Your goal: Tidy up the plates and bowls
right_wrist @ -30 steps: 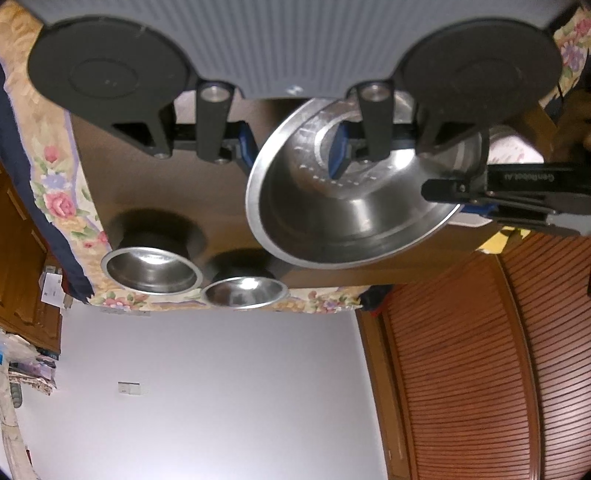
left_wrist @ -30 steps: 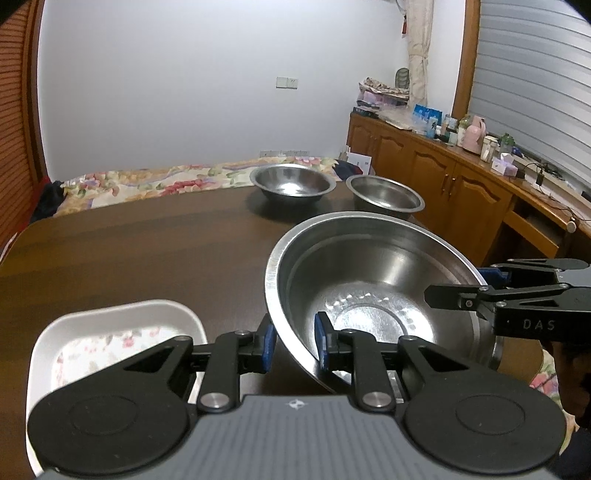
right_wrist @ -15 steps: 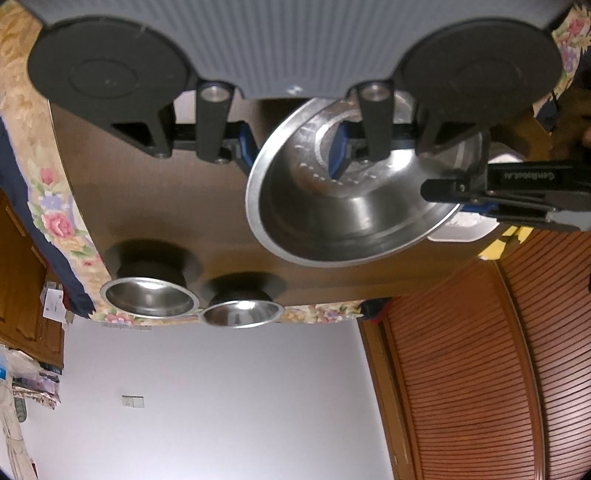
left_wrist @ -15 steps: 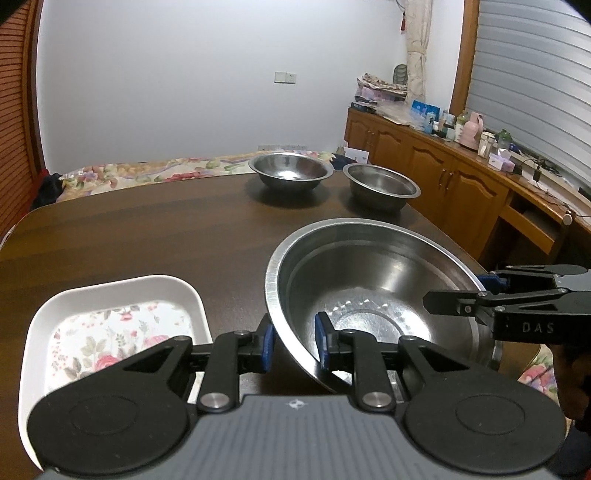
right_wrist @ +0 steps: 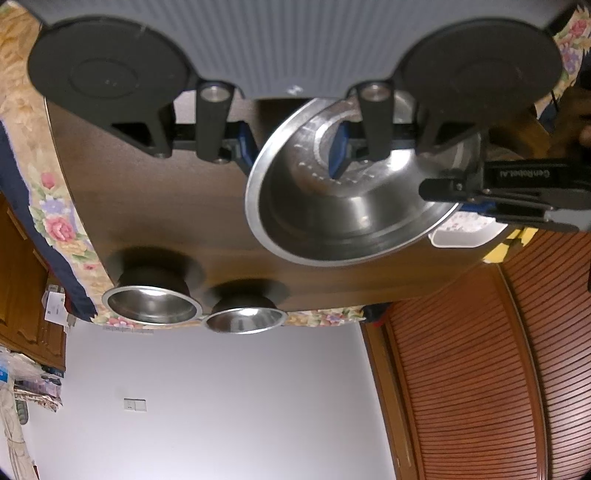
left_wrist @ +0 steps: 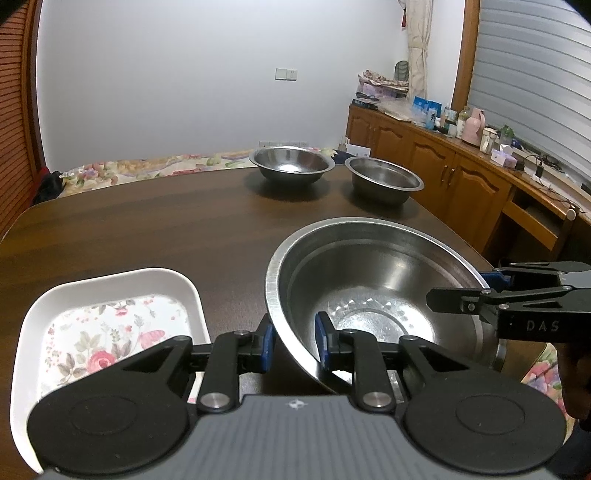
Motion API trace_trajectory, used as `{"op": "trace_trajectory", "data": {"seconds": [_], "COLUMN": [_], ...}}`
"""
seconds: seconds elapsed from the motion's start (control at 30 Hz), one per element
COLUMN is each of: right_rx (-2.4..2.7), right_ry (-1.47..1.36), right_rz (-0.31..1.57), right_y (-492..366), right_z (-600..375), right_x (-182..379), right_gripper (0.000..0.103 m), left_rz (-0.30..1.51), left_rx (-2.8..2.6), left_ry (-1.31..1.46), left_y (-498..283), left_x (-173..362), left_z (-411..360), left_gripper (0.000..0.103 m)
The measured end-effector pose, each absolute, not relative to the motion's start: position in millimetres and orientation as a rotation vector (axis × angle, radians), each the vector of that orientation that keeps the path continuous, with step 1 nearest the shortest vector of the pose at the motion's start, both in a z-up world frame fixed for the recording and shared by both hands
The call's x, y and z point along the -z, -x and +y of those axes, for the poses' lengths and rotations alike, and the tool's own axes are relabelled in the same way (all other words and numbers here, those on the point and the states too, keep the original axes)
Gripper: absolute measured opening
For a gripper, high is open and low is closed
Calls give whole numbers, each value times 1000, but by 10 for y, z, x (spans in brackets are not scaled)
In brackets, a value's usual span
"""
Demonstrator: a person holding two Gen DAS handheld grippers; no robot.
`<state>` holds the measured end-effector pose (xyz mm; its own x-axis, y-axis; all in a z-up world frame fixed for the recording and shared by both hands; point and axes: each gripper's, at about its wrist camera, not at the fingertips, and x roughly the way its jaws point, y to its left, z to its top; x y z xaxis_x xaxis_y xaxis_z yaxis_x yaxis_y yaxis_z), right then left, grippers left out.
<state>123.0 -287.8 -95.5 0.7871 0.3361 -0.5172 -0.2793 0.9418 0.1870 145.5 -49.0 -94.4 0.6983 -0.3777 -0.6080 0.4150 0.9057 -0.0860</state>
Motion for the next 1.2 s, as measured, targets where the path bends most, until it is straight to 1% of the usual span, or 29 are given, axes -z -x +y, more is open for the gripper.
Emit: {"op": "trace_trajectory", "data": {"seconds": [0.3,0.57,0.67,0.83,1.0,1.2], "right_rx": [-330,-316,-308,-296,-301,-297], "right_ry": [-95,-72,-62,-49,-26,12], "right_rz": [572,547,535,510,478,432], "right_y": [-1233,-1213,-1208,-1194,-1208,-1324], "right_z": [-2882,-2918,-2931,-2966,-2989,-3052], "right_x": [968,867,827,743,591,372], "right_gripper": [44,45,48,48,48,48], "left_rz": [664,665,660,652,634,595], "left_rx": [440,435,430,428,414,409], "left_ry": [-56,-51,-50,-45,-30,-12], "left_y": [-1454,-1467,-1477,-1491,-1527,-1567], "left_x": [964,953,938,914,856,694], "left_z": [-482,-444,-433,-418,-383,-331], "left_gripper": [25,26,28,41,45,46]}}
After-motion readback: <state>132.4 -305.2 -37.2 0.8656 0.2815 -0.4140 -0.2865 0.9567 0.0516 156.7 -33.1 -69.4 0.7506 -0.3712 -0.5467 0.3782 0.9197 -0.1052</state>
